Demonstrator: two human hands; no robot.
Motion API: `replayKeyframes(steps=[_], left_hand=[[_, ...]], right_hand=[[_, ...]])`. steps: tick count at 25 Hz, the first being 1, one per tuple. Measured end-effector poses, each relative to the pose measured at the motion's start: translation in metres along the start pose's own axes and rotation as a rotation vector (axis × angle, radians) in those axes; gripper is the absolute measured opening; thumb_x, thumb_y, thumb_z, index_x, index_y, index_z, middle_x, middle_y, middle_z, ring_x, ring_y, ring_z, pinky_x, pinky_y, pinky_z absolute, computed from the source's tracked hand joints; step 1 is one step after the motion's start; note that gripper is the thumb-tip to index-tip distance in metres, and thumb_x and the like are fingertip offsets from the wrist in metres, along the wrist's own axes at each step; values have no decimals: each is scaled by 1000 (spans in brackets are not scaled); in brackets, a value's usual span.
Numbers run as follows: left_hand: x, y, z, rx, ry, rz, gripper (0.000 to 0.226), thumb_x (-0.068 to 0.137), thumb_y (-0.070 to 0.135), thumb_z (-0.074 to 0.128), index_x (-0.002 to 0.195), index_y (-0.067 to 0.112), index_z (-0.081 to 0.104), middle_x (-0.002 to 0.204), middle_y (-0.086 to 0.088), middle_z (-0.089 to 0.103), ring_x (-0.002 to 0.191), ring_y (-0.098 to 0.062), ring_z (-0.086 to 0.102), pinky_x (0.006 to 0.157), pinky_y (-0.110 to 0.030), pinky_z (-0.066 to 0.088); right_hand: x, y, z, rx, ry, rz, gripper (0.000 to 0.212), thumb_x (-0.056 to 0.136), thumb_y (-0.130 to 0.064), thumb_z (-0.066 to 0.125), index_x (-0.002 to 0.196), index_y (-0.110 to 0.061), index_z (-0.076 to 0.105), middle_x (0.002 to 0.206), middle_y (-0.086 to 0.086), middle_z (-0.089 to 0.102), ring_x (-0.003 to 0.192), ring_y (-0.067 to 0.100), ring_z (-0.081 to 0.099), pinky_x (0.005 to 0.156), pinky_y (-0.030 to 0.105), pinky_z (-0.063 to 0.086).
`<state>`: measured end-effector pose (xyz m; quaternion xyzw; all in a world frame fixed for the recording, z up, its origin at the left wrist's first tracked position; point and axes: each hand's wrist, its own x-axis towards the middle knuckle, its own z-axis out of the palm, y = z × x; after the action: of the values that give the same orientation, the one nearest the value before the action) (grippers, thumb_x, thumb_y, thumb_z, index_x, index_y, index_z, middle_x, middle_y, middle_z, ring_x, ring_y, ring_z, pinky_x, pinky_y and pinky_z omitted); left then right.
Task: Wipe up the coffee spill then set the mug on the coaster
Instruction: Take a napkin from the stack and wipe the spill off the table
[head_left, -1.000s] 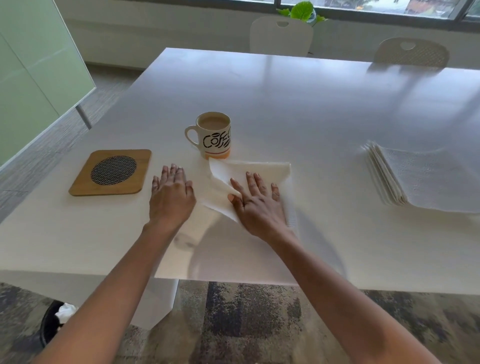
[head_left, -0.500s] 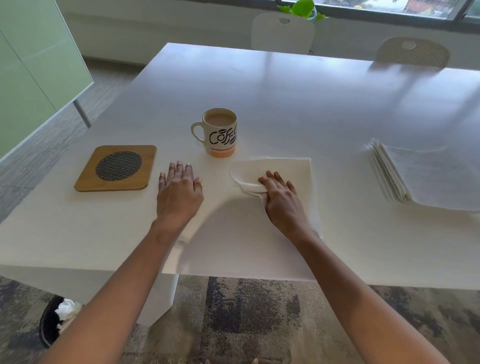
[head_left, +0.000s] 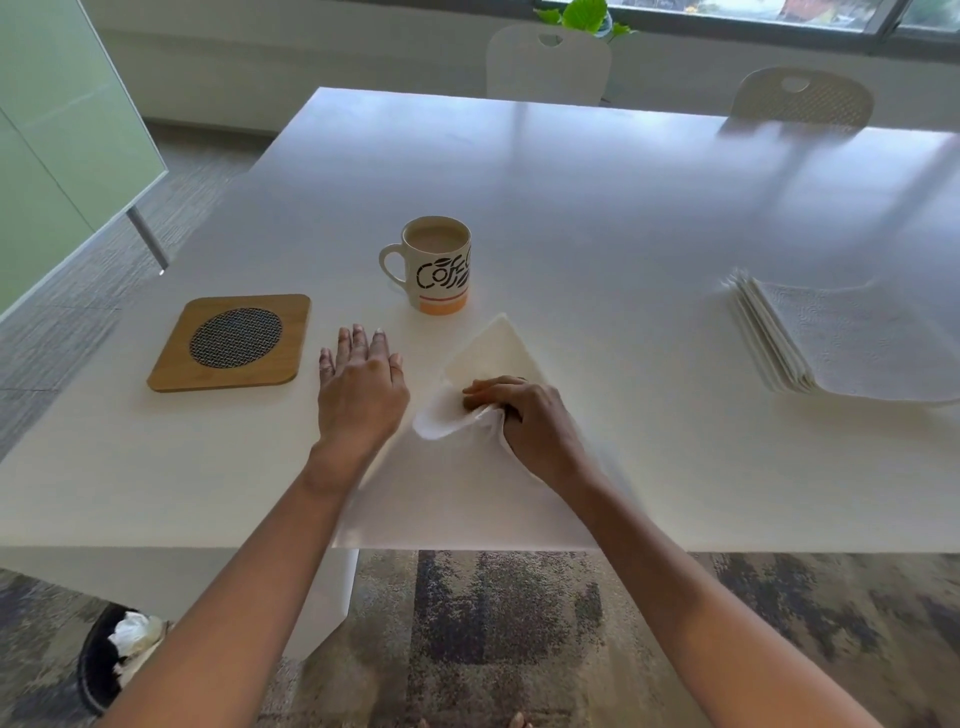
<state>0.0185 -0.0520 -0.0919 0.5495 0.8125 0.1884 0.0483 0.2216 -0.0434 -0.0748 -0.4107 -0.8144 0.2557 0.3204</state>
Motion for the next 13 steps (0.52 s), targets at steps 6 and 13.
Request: replayKeyframes(steps=[6, 13], left_hand=[[0, -1, 0, -7, 9, 0, 52, 103, 30, 32, 151, 9, 32, 162, -16, 22, 152, -26, 12, 123, -44, 5], [0, -3, 2, -10, 17, 5, 52, 103, 31, 33, 150, 8, 34, 161, -17, 24, 152, -27, 14, 123, -44, 6]], right_hand=[[4, 1, -13, 1, -152, -84, 31, 62, 17, 44, 71, 5, 72, 71, 18, 64, 76, 34, 56, 68, 43, 45], [3, 17, -12, 56, -210, -81, 36, 88, -24, 49, 57, -15, 65, 79, -2, 56, 82, 15, 48, 75, 26, 36]])
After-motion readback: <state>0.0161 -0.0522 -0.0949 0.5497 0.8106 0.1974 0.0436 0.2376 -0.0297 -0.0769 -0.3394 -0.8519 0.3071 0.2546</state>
